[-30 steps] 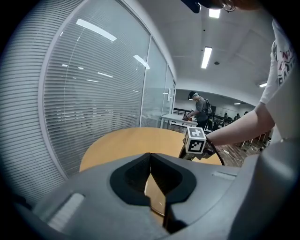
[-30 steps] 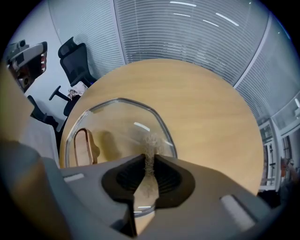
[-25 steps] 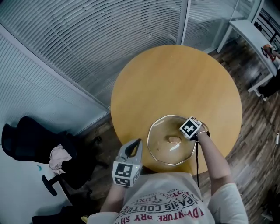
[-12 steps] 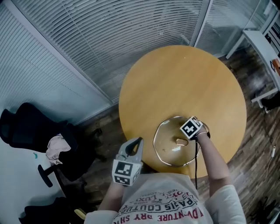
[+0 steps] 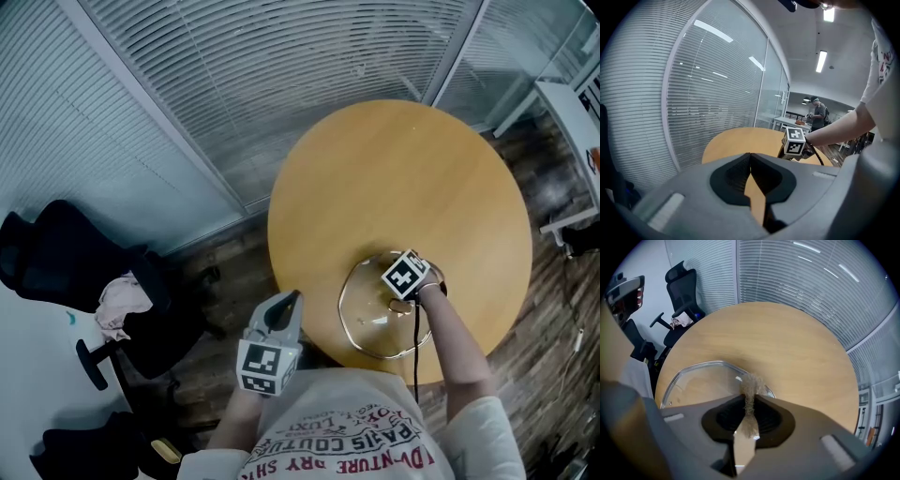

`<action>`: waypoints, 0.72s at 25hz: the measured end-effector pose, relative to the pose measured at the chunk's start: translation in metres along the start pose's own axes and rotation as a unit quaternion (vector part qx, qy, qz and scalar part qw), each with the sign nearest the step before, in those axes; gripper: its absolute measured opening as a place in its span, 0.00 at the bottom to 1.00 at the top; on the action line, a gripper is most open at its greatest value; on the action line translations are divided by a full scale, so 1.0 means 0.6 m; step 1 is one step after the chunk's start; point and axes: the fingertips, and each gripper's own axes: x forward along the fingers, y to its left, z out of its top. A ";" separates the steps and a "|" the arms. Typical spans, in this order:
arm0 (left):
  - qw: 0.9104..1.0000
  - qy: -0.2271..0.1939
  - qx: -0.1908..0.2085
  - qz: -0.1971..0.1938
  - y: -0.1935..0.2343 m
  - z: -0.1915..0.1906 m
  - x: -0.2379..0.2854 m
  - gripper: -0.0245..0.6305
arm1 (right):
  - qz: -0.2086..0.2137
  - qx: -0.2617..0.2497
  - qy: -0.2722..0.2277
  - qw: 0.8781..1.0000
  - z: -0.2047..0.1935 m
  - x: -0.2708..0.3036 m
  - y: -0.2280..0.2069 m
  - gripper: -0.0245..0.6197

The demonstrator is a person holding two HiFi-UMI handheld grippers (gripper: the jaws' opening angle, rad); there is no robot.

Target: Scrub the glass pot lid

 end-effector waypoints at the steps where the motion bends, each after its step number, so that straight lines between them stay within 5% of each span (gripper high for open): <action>1: 1.000 -0.002 0.000 0.001 0.003 0.002 -0.002 0.05 | 0.001 -0.006 0.000 1.000 0.006 -0.001 0.006 0.13; 10: 1.000 -0.016 0.002 -0.011 0.005 0.021 -0.006 0.05 | 0.021 -0.078 -0.003 0.997 0.039 -0.002 0.074 0.13; 18: 1.000 -0.018 0.008 -0.014 0.015 0.006 -0.028 0.05 | 0.038 -0.092 -0.002 0.995 0.059 -0.006 0.137 0.13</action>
